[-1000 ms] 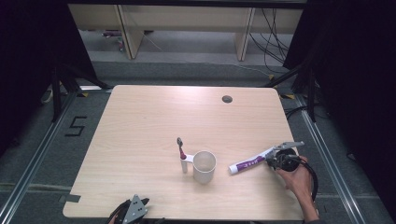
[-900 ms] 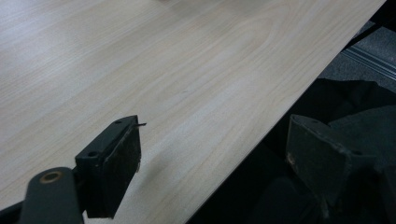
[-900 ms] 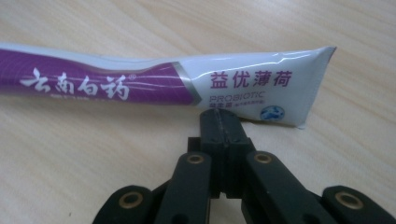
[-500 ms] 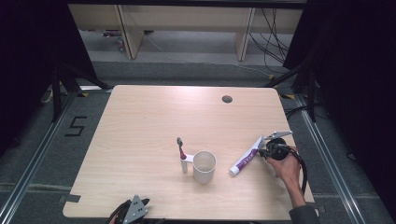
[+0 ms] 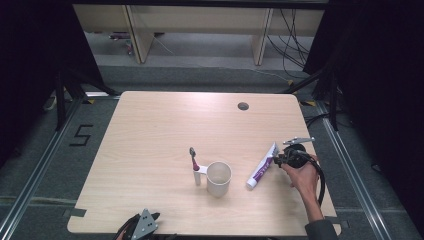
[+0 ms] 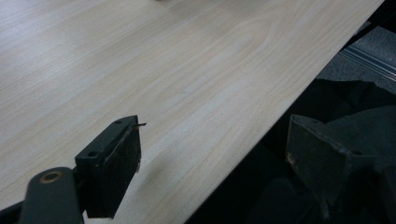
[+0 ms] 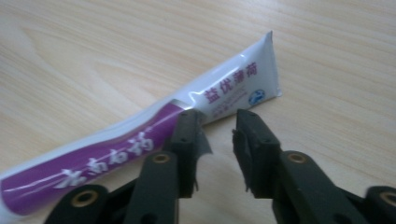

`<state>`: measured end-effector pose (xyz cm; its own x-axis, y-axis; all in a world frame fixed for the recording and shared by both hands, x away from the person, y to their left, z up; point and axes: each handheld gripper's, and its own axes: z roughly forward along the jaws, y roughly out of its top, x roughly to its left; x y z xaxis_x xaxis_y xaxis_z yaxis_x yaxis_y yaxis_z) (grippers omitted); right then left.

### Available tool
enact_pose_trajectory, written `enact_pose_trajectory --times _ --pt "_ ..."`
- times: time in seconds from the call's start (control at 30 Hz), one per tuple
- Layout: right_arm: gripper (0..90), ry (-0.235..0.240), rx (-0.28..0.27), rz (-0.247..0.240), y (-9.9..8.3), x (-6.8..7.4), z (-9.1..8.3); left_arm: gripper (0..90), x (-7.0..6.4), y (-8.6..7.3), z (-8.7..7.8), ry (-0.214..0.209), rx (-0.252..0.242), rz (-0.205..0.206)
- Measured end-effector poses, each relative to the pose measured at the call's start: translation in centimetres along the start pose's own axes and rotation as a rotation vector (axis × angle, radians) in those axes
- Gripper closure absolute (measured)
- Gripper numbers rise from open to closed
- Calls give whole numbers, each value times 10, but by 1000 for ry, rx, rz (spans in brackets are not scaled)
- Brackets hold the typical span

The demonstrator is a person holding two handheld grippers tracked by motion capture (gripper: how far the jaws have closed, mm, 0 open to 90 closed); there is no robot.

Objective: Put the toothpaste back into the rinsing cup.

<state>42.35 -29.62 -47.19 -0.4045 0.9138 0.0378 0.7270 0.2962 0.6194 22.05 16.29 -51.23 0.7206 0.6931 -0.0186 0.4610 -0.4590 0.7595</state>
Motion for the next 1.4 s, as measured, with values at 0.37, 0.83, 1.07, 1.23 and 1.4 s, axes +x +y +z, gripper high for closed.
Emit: enact_pose_trajectory --times 0.37,0.83,1.07,1.23,1.4 --pt "350 43 -27 115 2 18 -3 181 0 0 0 0 0 -3" --pt "288 61 97 149 4 33 17 181 0 0 -1 -1 -7 -13" --pt "353 29 108 105 8 38 18 180 0 1 -2 0 1 1" --pt "464 39 150 67 10 35 19 181 -2 1 -1 -9 -15 -23" --pt "546 60 173 64 11 33 19 181 -2 0 -1 -8 -15 -22"
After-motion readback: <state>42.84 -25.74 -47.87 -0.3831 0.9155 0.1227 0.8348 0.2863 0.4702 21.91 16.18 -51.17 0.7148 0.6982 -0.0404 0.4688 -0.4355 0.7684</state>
